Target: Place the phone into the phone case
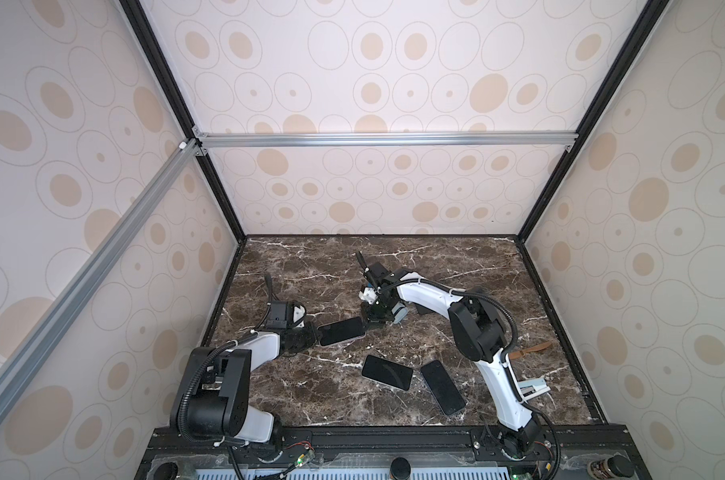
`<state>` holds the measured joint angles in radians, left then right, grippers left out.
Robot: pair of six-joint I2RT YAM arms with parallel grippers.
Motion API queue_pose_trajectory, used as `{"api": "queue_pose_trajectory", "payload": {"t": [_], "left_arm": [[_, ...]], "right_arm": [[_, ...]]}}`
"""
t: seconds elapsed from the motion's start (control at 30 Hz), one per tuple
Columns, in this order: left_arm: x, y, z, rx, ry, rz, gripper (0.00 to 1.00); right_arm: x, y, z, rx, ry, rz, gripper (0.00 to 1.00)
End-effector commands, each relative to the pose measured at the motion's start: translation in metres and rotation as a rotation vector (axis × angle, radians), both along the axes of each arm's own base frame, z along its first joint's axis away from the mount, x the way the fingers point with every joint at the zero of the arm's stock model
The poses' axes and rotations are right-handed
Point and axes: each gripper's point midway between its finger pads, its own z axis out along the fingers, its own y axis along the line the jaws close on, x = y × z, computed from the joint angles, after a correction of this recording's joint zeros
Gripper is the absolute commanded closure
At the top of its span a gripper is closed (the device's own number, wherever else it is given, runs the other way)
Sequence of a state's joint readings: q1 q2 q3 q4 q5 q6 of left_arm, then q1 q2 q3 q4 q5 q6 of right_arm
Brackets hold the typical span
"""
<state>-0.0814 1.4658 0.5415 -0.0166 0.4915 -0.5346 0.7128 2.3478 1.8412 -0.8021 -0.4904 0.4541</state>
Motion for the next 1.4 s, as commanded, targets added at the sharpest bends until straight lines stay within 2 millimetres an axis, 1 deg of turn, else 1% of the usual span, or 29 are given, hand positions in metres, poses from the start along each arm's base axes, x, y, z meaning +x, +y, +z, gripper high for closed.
{"api": "queue_pose_trajectory", "payload": {"t": [0.0, 0.13, 0.4, 0.67, 0.73, 0.83, 0.9, 0.97, 1.03, 1.13, 1.2, 1.37], "left_arm": [[-0.023, -0.010, -0.024, 0.026, 0.098, -0.053, 0.85], [-0.024, -0.010, -0.026, 0.030, 0.106, -0.055, 0.85], [-0.028, -0.014, -0.028, 0.025, 0.118, -0.070, 0.85], [-0.034, -0.019, -0.032, 0.038, 0.129, -0.094, 0.86], [-0.035, -0.019, -0.032, 0.040, 0.135, -0.099, 0.86], [-0.032, -0.016, -0.030, 0.066, 0.116, -0.088, 0.87], [-0.031, -0.014, -0.028, 0.079, 0.101, -0.084, 0.87], [-0.029, -0.014, -0.025, 0.078, 0.093, -0.083, 0.87], [-0.030, -0.015, -0.024, 0.071, 0.089, -0.083, 0.87], [-0.030, -0.018, -0.023, 0.058, 0.085, -0.089, 0.87], [-0.030, -0.021, -0.023, 0.054, 0.088, -0.095, 0.87], [-0.030, -0.024, -0.021, 0.050, 0.077, -0.102, 0.87]], "right_arm": [[-0.098, -0.038, -0.180, -0.340, 0.197, 0.149, 0.91], [-0.099, -0.040, -0.190, -0.354, 0.219, 0.149, 0.91], [-0.102, -0.042, -0.202, -0.368, 0.233, 0.149, 0.90], [-0.098, -0.053, -0.213, -0.419, 0.191, 0.150, 0.90], [-0.096, -0.053, -0.205, -0.409, 0.174, 0.155, 0.90], [-0.082, -0.051, -0.172, -0.362, 0.051, 0.132, 0.90], [-0.076, -0.046, -0.148, -0.303, -0.002, 0.095, 0.90], [-0.074, -0.043, -0.132, -0.273, -0.033, 0.070, 0.90], [-0.072, -0.045, -0.123, -0.259, -0.068, 0.050, 0.90], [-0.073, -0.046, -0.125, -0.255, -0.070, 0.056, 0.90], [-0.077, -0.048, -0.135, -0.267, -0.039, 0.064, 0.90], [-0.084, -0.060, -0.159, -0.348, 0.012, 0.078, 0.90]]}}
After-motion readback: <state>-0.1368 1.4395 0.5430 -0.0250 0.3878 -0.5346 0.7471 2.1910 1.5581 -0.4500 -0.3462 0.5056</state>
